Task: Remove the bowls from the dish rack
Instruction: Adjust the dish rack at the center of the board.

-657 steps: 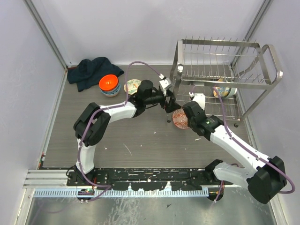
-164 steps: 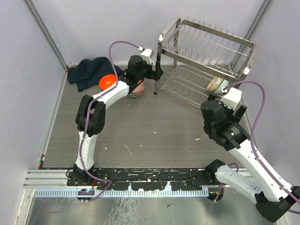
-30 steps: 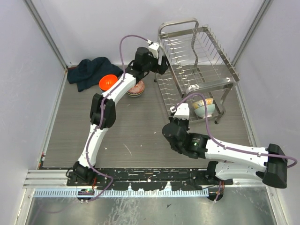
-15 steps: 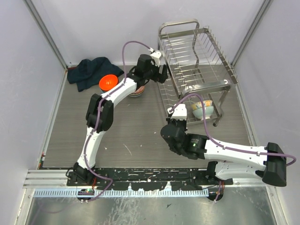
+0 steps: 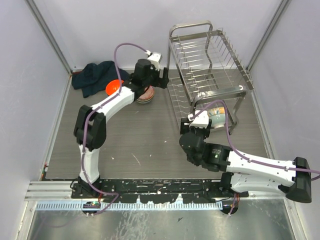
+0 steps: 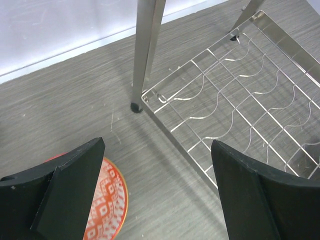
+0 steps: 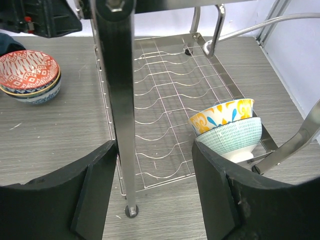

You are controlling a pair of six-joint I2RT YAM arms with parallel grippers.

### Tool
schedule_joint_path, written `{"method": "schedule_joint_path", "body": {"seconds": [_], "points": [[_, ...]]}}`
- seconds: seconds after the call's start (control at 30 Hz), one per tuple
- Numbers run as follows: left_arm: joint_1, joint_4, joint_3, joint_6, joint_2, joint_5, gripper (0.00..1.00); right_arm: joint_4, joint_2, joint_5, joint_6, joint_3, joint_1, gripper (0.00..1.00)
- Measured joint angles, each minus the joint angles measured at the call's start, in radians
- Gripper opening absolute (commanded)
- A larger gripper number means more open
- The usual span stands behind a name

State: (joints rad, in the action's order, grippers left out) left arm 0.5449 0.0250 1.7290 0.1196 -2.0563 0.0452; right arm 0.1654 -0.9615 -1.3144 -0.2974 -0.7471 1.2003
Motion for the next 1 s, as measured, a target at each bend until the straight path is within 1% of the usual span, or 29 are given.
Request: {"method": "schedule_joint_path", "body": {"seconds": [0.2,0.33,0.47,0.67,0.87,1.0], "points": [[0.0,-0.069,-0.202,0.027,0.159,-0.039,0.95,0.054,0.024,0.01,-0.057,-0.002,0.002,0.69],[0.003,-0.134,-0.368,0.07,0.285,-0.04,0.98,0.111,0.048,0.009,-0.101,-0.004,0.014,0.69],[0.031,-0.175,-0.523,0.095,0.42,-0.052,0.99,0.163,0.089,0.01,-0.124,-0.004,0.037,0.71],[0.128,-0.208,-0.613,0.098,0.528,-0.075,0.98,0.132,0.126,0.045,-0.047,-0.001,0.044,0.73],[0.223,-0.229,-0.686,0.091,0.587,-0.116,0.98,0.099,0.118,0.122,0.015,-0.001,0.049,0.74],[0.302,-0.25,-0.735,0.092,0.616,-0.162,0.96,0.097,0.159,0.18,0.034,0.0,0.056,0.75]]}}
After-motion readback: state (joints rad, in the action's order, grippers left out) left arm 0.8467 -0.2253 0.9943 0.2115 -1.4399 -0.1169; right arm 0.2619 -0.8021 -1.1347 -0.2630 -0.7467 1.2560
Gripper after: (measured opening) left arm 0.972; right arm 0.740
